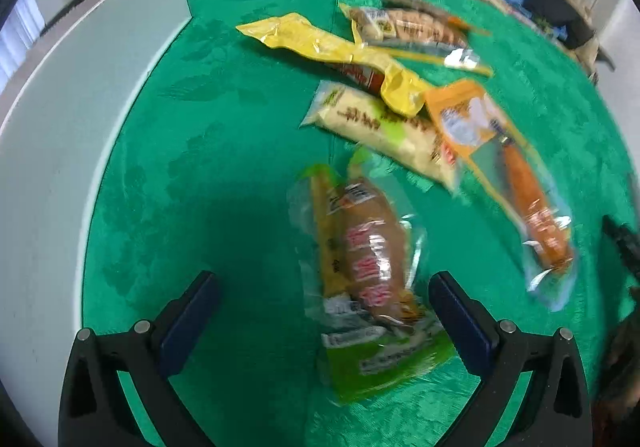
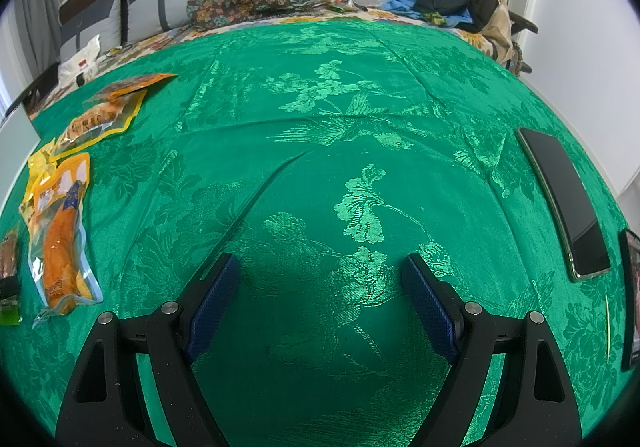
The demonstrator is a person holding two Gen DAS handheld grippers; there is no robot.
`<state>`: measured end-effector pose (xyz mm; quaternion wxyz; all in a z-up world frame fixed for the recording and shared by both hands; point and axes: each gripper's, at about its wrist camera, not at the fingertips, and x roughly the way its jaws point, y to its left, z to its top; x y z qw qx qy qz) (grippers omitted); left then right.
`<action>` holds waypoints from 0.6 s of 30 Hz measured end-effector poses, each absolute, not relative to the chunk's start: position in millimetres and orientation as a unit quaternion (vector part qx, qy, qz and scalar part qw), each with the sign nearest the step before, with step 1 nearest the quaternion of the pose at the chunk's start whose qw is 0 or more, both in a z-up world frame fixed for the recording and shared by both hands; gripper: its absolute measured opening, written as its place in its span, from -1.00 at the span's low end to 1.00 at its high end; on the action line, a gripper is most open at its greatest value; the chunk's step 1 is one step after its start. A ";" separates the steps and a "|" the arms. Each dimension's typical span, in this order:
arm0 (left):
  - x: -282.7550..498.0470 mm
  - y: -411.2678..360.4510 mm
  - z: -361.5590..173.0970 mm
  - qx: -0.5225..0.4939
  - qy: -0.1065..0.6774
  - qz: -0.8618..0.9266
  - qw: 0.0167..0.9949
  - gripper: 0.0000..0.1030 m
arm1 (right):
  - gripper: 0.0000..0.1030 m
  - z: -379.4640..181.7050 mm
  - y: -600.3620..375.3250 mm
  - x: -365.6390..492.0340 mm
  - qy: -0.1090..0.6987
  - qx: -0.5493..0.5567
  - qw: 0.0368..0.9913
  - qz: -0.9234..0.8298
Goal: Organize snacks
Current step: 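Move the left tool toward the brown sausage packet with green label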
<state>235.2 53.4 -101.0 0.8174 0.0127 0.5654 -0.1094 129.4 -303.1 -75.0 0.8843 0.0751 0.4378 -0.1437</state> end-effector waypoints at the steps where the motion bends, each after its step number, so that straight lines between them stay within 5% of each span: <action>1: 236.6 57.1 -96.6 -0.001 0.562 -0.114 0.820 0.99 | 0.68 -75.0 -303.2 129.4 0.438 0.075 0.884 -0.144; 9: 241.4 101.6 -74.2 -0.125 0.551 -0.120 0.816 0.99 | 0.68 -74.9 -303.0 129.4 0.438 0.075 0.884 -0.143; 14: 241.5 59.7 -90.5 -0.064 0.567 -0.123 0.812 0.96 | 0.68 -75.1 -303.2 129.5 0.438 0.075 0.884 -0.143; 17: 239.1 28.9 -102.0 0.026 0.565 -0.088 0.820 0.47 | 0.68 -75.1 -303.3 129.5 0.438 0.076 0.884 -0.143; 18: 235.4 23.7 -99.5 0.048 0.543 -0.078 0.835 0.12 | 0.68 -75.1 -303.4 129.5 0.438 0.076 0.884 -0.143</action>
